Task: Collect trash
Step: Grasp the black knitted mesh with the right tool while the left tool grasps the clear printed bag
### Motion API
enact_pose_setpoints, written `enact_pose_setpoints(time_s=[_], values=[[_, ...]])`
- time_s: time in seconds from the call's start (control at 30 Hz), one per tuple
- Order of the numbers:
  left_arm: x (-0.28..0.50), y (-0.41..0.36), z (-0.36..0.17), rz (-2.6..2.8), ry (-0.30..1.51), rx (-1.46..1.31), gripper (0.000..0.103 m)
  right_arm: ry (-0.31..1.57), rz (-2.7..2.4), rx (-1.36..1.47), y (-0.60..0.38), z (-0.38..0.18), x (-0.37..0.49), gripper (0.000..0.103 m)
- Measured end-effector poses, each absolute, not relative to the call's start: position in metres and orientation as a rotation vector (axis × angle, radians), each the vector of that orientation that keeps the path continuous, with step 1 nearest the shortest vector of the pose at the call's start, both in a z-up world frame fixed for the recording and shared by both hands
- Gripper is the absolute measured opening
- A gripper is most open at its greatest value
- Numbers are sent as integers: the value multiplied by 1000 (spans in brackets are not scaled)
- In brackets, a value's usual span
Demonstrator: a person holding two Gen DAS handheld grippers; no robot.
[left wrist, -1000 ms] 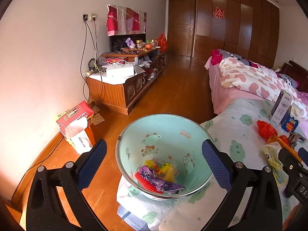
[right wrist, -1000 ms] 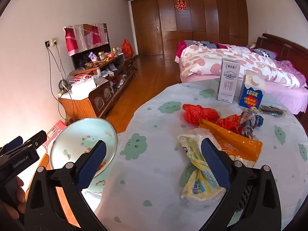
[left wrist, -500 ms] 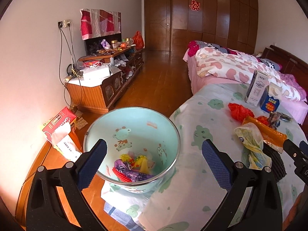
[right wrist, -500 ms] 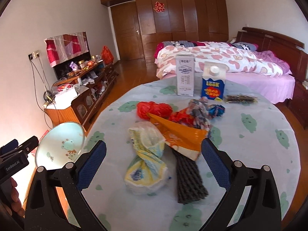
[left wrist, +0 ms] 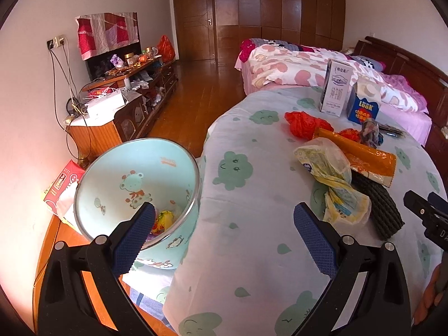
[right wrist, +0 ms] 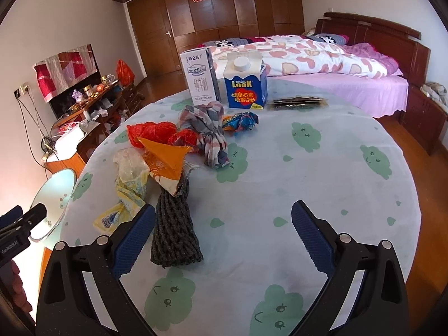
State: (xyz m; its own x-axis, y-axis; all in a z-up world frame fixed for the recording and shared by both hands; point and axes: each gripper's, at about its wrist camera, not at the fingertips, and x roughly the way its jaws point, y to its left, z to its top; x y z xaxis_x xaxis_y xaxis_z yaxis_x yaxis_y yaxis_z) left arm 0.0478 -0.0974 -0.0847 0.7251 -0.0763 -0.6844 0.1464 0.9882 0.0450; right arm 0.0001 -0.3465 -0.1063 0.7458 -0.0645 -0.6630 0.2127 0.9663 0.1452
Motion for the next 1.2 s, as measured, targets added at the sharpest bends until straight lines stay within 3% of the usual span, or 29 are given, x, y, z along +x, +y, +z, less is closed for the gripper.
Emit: enact_pose_setpoints(time_s=[0.1, 0.2, 0.27, 0.43, 0.53, 1.2], values=[[48, -104, -87, -130, 755, 119, 97, 758, -120, 207, -339, -113, 10, 94], [48, -106, -88, -127, 758, 132, 97, 815, -91, 207, -331, -120, 19, 76], [48, -107, -89, -128, 761, 134, 97, 843, -77, 194, -326, -124, 24, 75], [48, -112, -88, -141, 757, 136, 97, 872, -50, 195, -325, -132, 25, 35], [47, -116, -88, -154, 753, 137, 97, 843, -77, 194, -336, -127, 16, 28], [64, -212, -108, -289, 776, 112, 95, 661, -361, 279, -431, -89, -28, 27]])
